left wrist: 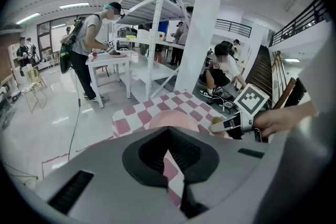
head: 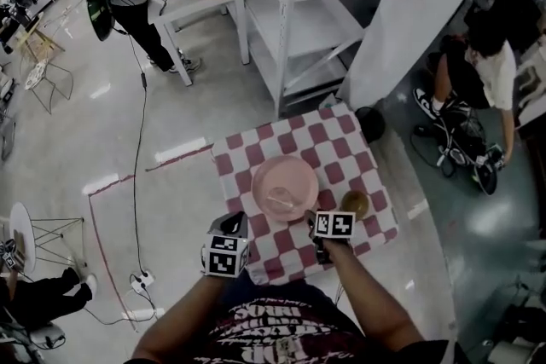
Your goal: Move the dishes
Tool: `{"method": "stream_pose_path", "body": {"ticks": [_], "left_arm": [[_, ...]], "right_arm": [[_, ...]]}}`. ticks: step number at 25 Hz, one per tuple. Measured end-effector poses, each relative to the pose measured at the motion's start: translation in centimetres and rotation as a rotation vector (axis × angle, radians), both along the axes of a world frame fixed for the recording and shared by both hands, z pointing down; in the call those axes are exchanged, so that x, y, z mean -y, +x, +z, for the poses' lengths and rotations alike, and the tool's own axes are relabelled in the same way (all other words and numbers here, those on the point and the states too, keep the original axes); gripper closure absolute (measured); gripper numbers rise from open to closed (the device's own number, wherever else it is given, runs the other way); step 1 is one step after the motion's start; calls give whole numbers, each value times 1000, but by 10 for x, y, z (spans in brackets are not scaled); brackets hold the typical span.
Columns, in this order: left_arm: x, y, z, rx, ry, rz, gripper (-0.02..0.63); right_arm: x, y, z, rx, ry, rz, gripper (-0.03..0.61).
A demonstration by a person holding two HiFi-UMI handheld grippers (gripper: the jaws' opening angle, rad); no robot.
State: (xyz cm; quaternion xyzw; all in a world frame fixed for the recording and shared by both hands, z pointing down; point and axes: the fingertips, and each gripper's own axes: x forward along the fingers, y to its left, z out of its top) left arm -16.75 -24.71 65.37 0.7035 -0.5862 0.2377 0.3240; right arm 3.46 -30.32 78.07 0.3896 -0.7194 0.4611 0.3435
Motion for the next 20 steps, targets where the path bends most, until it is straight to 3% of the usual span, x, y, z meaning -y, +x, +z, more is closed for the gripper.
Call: {"method": "stream_pose_path", "body": {"ticks": [5,9,18,20], "left_arm": [[4,-10,19,-42,-43,53,589],[3,-20,33,-56,-56,76,589],[3,-42,58,-85,-114,139,589],[4,-40,61,-90,-118,161,589]], "right_arm": [[20,-40,15,-42,6,-61,388],[39,-50,32,-92,2,-66,388],[38,-64,88,-238,-98,-131,390],[33,-62,99,-287,-115,-157,419]]}}
